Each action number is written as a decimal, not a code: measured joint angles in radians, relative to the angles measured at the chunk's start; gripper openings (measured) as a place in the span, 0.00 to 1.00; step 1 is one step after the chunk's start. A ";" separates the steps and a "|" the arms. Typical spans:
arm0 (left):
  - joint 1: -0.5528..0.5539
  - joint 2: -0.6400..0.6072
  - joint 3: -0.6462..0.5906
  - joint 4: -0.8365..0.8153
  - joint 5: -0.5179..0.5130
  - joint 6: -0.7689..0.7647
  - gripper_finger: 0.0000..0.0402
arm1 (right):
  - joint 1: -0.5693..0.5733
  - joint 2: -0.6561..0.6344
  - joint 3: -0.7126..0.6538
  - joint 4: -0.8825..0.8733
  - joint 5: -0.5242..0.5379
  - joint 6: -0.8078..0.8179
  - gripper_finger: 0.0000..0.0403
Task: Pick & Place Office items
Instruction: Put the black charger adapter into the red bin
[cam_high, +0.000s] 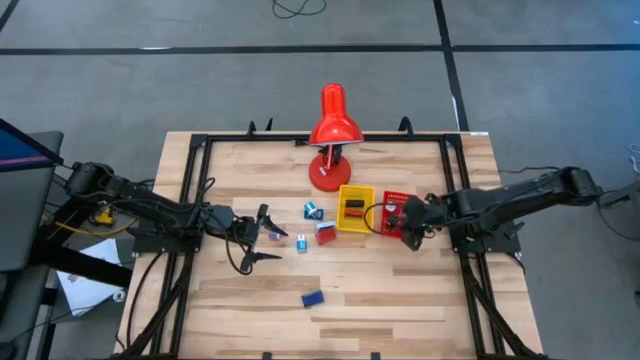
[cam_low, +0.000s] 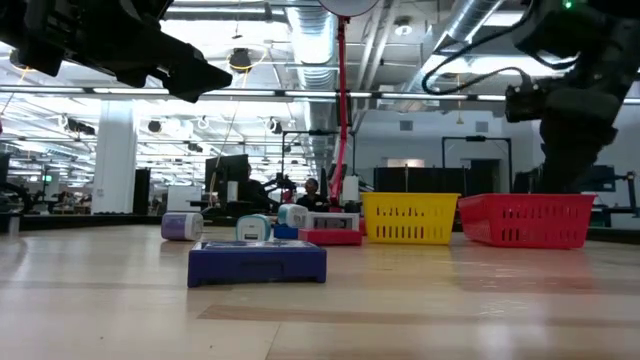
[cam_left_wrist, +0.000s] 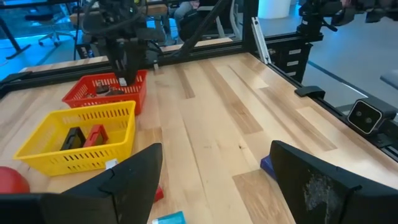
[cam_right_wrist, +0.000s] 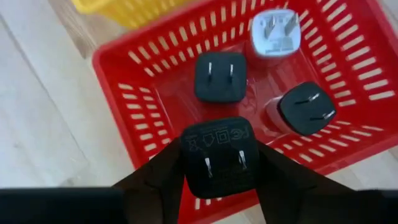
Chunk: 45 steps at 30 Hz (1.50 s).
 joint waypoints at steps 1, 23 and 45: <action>0.000 0.000 0.000 0.000 0.000 -0.002 0.73 | 0.000 0.006 -0.005 0.006 0.005 0.000 0.37; 0.000 0.000 0.000 0.000 -0.003 -0.003 0.73 | 0.000 0.228 -0.029 0.082 0.087 -0.027 0.49; 0.000 0.000 0.000 0.000 -0.003 -0.004 0.73 | 0.001 0.227 0.108 -0.145 0.129 -0.027 0.54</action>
